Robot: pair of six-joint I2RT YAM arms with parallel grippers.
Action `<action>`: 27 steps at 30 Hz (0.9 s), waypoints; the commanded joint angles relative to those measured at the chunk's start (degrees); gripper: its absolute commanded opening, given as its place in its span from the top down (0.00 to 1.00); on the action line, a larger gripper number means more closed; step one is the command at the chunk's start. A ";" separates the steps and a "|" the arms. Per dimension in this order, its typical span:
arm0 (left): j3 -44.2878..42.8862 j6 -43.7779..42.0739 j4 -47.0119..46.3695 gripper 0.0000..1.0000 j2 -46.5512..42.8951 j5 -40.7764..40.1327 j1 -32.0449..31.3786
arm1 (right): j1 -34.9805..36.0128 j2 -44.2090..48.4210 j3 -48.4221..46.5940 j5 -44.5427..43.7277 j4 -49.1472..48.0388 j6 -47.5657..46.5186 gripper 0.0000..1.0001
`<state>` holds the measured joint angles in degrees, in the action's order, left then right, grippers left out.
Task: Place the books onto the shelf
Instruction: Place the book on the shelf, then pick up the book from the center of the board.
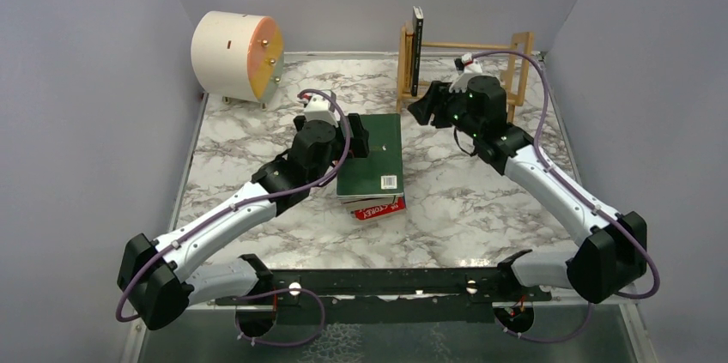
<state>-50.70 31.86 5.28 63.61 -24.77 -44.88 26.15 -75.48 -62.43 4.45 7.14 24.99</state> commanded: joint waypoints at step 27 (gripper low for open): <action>-1.23 3.11 -2.37 0.01 8.04 10.10 1.47 | 0.29 11.37 17.72 26.83 -3.99 13.00 0.43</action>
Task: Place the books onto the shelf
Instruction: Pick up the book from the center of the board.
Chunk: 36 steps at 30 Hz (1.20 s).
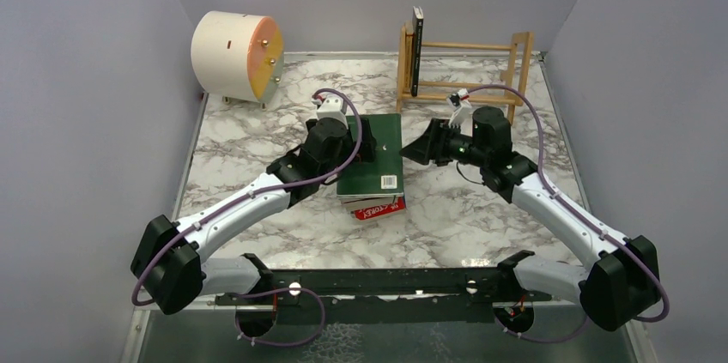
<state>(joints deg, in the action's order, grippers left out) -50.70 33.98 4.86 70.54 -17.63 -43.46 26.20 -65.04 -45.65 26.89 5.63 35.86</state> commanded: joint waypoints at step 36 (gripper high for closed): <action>-0.91 5.83 -12.48 0.01 6.57 10.86 -0.90 | 0.25 -2.78 15.16 17.29 -28.71 18.74 0.56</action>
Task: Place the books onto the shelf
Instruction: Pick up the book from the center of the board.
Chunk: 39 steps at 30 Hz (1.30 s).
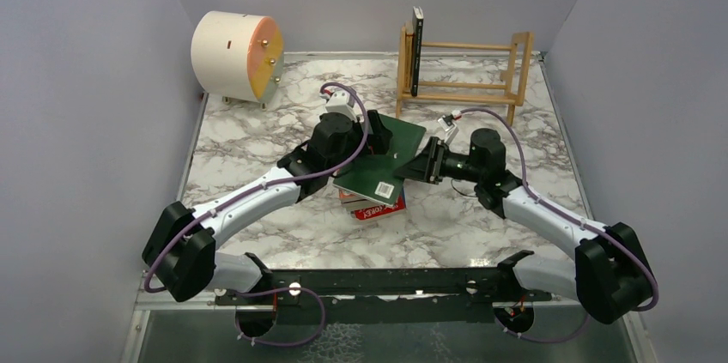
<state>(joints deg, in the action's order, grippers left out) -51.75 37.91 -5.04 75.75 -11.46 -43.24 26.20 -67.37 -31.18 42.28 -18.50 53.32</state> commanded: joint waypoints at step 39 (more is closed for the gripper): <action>-4.83 -13.20 11.56 0.01 -19.62 -27.64 -3.31 | 0.17 13.46 -8.30 -16.09 9.08 -6.48 0.99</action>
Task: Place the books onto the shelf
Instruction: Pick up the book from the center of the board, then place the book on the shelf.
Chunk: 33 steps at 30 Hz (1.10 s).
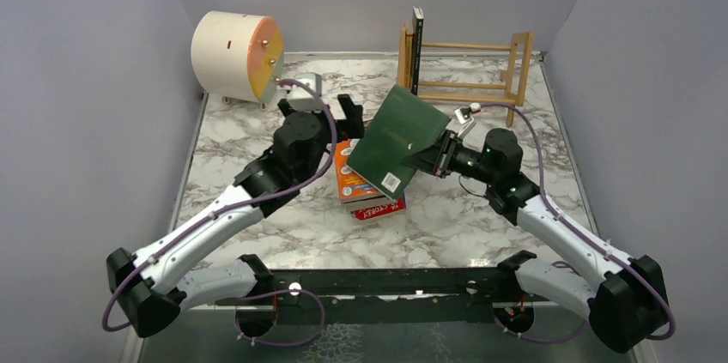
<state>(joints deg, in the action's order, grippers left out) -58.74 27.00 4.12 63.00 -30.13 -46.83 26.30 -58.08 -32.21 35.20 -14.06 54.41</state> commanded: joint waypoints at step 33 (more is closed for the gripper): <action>8.55 2.40 -1.76 0.01 -4.51 1.79 0.27 | 0.06 -28.71 -61.80 -60.95 33.62 -45.18 0.99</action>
<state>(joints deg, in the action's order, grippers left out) -50.33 29.21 4.32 58.08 -29.52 -46.61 26.20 -84.82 -88.03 -21.54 21.45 13.06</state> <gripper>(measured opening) 0.990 0.148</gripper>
